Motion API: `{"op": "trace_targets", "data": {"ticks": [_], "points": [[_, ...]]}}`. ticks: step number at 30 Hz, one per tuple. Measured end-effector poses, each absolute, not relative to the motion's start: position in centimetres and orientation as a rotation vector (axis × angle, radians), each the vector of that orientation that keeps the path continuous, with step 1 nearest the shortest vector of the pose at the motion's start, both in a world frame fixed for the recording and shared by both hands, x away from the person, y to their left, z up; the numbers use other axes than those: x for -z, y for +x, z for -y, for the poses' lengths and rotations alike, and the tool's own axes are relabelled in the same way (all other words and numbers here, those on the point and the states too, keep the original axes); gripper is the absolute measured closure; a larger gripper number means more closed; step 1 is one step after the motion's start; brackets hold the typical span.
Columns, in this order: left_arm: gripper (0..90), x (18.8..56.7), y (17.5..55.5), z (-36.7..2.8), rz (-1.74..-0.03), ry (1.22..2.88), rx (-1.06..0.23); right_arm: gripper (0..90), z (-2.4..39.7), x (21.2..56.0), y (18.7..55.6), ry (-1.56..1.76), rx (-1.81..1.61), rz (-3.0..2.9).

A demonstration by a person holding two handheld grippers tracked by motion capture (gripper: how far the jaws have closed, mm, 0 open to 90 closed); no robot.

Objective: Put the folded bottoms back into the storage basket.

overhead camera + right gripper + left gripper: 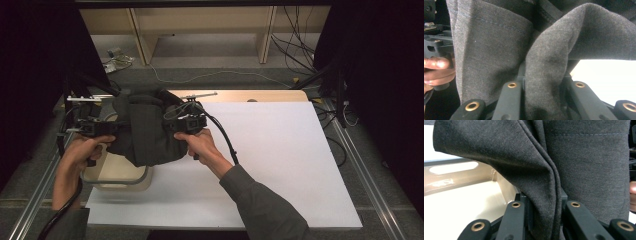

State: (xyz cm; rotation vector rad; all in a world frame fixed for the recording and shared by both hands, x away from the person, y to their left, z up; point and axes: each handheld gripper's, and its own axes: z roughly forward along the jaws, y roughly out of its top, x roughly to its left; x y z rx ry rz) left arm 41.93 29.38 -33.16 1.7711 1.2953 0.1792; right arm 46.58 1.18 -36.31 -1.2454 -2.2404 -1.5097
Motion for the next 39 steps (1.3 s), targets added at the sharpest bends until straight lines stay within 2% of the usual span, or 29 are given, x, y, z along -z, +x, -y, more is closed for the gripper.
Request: {"op": "trace_targets", "data": {"ticks": [26,39], "points": [[76.7,33.7,41.5,-33.4,-1.430,1.772,-0.286,73.1,-7.0,36.7,46.4,-1.267,1.474,2.273],[76.8,35.0,41.7,-34.9,-1.483,1.772,-0.265,72.9,-9.0,37.7,46.2,-1.285,1.439,2.266]]}}
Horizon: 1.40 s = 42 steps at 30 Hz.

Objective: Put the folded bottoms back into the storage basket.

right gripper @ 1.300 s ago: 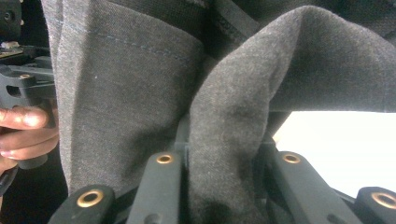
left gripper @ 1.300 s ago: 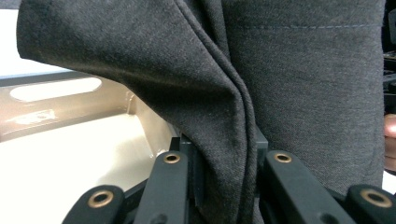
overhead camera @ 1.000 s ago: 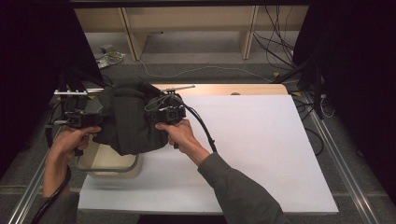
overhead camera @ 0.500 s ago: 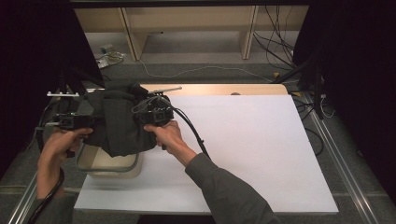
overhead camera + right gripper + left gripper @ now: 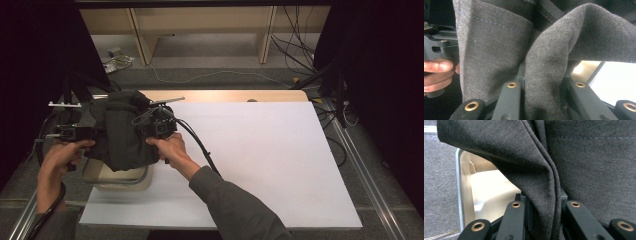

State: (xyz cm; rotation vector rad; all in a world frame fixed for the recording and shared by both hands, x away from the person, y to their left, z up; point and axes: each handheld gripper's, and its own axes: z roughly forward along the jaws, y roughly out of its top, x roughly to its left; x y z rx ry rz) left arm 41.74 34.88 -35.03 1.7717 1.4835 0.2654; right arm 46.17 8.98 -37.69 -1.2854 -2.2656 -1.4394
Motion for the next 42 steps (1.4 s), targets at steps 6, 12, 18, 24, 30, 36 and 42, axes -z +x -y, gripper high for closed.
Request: {"op": "trace_targets", "data": {"ticks": [6,12,18,24,30,36,42], "points": [[76.7,35.3,41.8,-35.2,-1.506,1.785,-0.275,72.8,-9.7,38.1,46.0,-1.292,1.425,2.274],[76.7,35.6,41.9,-35.2,-1.528,1.798,-0.276,72.8,-10.1,38.5,45.9,-1.298,1.402,2.286],[76.8,36.5,42.3,-35.3,-1.559,1.819,-0.270,72.7,-10.6,39.0,45.7,-1.294,1.373,2.305],[76.8,37.3,42.5,-35.6,-1.577,1.818,-0.247,72.6,-11.0,39.4,45.7,-1.296,1.352,2.314],[76.8,37.7,42.7,-35.5,-1.594,1.835,-0.258,72.5,-11.2,39.6,45.5,-1.293,1.348,2.320],[76.7,38.4,42.9,-35.6,-1.617,1.843,-0.258,72.1,-11.5,39.8,45.3,-1.287,1.334,2.324],[76.7,39.0,43.2,-35.6,-1.631,1.855,-0.241,71.6,-11.7,40.1,45.3,-1.288,1.302,2.332]]}}
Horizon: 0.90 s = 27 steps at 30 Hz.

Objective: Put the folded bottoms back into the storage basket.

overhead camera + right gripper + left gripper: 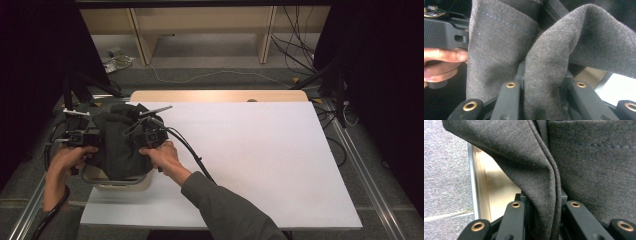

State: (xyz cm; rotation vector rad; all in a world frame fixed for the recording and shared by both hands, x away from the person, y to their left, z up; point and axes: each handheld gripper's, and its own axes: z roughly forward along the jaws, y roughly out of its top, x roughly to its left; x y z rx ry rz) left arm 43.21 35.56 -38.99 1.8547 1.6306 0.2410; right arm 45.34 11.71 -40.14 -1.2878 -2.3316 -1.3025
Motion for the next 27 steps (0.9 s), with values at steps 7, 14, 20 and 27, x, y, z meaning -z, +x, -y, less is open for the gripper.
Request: {"op": "trace_targets", "data": {"ticks": [7,14,20,27], "points": [[76.7,39.3,43.3,-35.4,-1.646,1.868,-0.256,71.2,-11.8,40.2,45.3,-1.293,1.288,2.337],[76.6,39.5,43.4,-35.5,-1.662,1.867,-0.259,70.6,-12.0,40.4,45.3,-1.300,1.284,2.336],[76.5,40.1,43.7,-35.3,-1.685,1.881,-0.269,68.3,-12.3,40.6,45.1,-1.296,1.271,2.351],[76.3,40.6,43.9,-35.3,-1.710,1.906,-0.279,63.8,-12.6,41.0,45.0,-1.283,1.223,2.369]]}}
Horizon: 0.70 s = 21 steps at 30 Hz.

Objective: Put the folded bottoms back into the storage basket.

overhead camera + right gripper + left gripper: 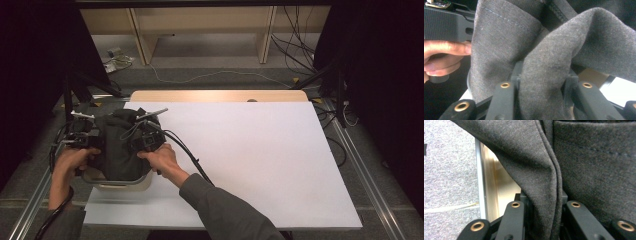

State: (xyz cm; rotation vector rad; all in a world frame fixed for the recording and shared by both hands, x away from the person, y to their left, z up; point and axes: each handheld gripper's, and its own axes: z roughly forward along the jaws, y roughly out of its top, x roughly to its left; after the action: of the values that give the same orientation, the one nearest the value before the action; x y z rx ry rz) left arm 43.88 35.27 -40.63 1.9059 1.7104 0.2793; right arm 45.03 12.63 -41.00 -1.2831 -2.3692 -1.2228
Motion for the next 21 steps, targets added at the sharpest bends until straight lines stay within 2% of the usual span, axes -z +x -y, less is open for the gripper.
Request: {"op": "trace_targets", "data": {"ticks": [5,9,10,11,17,21], "points": [[76.0,41.3,44.1,-35.2,-1.739,1.943,-0.256,57.0,-12.7,41.2,45.0,-1.257,1.205,2.382],[75.6,41.7,44.2,-34.8,-1.746,1.978,-0.259,46.7,-12.6,40.9,45.0,-1.230,1.218,2.366],[75.6,41.8,44.3,-34.8,-1.751,1.986,-0.253,46.7,-12.6,40.9,45.0,-1.230,1.218,2.366],[75.1,42.0,44.3,-34.8,-1.758,1.989,-0.244,41.8,-12.5,40.8,45.0,-1.232,1.207,2.360],[74.8,42.1,44.3,-35.0,-1.782,1.972,-0.245,34.3,-12.3,40.6,45.0,-1.241,1.216,2.375],[69.8,42.1,44.3,-35.3,-1.789,1.953,-0.235,26.5,-11.9,40.4,45.4,-1.263,1.224,2.372]]}}
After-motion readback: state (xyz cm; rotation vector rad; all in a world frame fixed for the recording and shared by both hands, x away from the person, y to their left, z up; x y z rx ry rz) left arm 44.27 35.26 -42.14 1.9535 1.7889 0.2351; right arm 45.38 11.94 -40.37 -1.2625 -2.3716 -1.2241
